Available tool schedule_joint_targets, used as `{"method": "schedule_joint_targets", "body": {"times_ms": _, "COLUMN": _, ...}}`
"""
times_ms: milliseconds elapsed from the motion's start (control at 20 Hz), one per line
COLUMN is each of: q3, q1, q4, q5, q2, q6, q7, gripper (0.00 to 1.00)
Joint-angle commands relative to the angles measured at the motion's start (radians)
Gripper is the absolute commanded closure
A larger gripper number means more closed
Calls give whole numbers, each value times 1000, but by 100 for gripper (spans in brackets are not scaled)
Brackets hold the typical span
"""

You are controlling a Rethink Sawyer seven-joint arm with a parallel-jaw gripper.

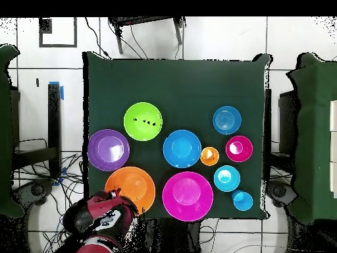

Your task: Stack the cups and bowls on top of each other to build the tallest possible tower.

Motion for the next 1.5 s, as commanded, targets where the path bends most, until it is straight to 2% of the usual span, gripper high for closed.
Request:
{"method": "schedule_joint_targets", "body": {"times_ms": 50, "q3": 41, "q1": 13, "q4": -50, "q5": 28, "q2": 7, "q6": 38, "q7": 164, "gripper": 0}}
{"method": "schedule_joint_targets", "body": {"times_ms": 1050, "q3": 50, "q1": 42, "q4": -70, "q5": 74, "q2": -50, "q6": 130, "q7": 175, "gripper": 0}}
{"method": "schedule_joint_targets", "body": {"times_ms": 1500, "q3": 22, "q1": 68, "q4": -67, "q5": 87, "q2": -90, "q6": 193, "q7": 169, "gripper": 0}}
